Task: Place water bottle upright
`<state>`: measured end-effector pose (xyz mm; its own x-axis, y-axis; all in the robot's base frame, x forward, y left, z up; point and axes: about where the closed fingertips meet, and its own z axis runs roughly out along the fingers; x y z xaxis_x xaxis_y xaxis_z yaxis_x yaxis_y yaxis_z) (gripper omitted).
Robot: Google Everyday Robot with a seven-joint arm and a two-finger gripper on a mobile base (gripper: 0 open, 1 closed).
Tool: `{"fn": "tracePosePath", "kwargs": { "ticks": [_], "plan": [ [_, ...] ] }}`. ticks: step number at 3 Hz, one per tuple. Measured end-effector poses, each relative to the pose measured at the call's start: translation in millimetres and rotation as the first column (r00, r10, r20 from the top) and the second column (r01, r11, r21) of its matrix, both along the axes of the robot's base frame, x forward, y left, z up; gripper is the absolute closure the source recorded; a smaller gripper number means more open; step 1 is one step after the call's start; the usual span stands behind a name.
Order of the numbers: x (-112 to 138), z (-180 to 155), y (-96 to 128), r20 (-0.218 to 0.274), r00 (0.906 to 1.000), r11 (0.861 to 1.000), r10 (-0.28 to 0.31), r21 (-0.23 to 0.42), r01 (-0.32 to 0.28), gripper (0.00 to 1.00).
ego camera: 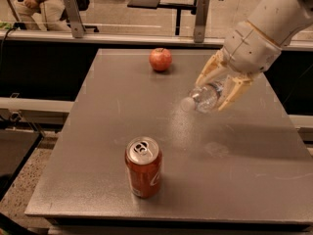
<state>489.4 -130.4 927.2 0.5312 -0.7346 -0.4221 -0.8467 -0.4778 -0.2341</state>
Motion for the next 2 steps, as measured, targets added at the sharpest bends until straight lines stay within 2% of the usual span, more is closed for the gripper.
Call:
{"fn": "tracePosePath", "kwargs": {
  "ticks": [1, 2],
  "plan": [
    [17.5, 9.9, 13.5, -0.109, 0.9760, 0.971, -0.188, 0.128, 0.202, 1.00],
    [32.9, 18.5, 24.6, -0.235, 0.9130, 0.895, -0.333, 0.224, 0.385, 1.00]
  ]
}}
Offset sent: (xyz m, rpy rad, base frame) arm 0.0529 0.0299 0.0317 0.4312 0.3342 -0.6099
